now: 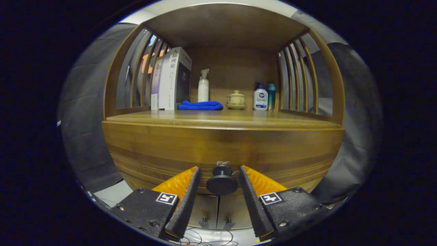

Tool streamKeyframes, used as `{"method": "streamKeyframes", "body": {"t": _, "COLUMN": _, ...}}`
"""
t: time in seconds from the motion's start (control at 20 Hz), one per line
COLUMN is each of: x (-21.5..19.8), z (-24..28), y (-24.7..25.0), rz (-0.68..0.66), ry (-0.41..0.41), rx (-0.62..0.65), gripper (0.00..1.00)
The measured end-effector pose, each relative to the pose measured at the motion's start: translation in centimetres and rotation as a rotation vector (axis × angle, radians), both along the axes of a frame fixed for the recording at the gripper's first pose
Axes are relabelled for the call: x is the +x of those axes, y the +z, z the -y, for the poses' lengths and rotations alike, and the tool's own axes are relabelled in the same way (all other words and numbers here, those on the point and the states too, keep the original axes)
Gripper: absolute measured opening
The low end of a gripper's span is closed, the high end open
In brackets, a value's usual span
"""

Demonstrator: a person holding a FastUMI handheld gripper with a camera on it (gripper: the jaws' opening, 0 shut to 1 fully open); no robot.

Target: Pull open the drawer, take out the items inside it, and place them on the countertop above the cabinet.

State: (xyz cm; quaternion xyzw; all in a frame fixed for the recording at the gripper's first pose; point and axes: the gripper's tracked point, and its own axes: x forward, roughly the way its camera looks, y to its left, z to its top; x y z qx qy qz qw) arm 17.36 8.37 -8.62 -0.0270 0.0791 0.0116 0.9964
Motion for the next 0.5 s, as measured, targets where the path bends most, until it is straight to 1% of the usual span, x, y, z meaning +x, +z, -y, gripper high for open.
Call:
{"method": "streamKeyframes", "body": {"t": 0.1, "x": 0.35, "z": 0.45, "y": 0.3, "rz": 0.021, "ry": -0.022, "rx": 0.015, "gripper": 0.64}}
{"method": "streamKeyframes", "body": {"t": 0.3, "x": 0.13, "z": 0.23, "y": 0.03, "rz": 0.035, "ry": -0.022, "rx": 0.022, "gripper": 0.48}}
{"method": "streamKeyframes", "body": {"t": 0.5, "x": 0.14, "z": 0.29, "y": 0.01, "rz": 0.029, "ry": -0.022, "rx": 0.005, "gripper": 0.44}}
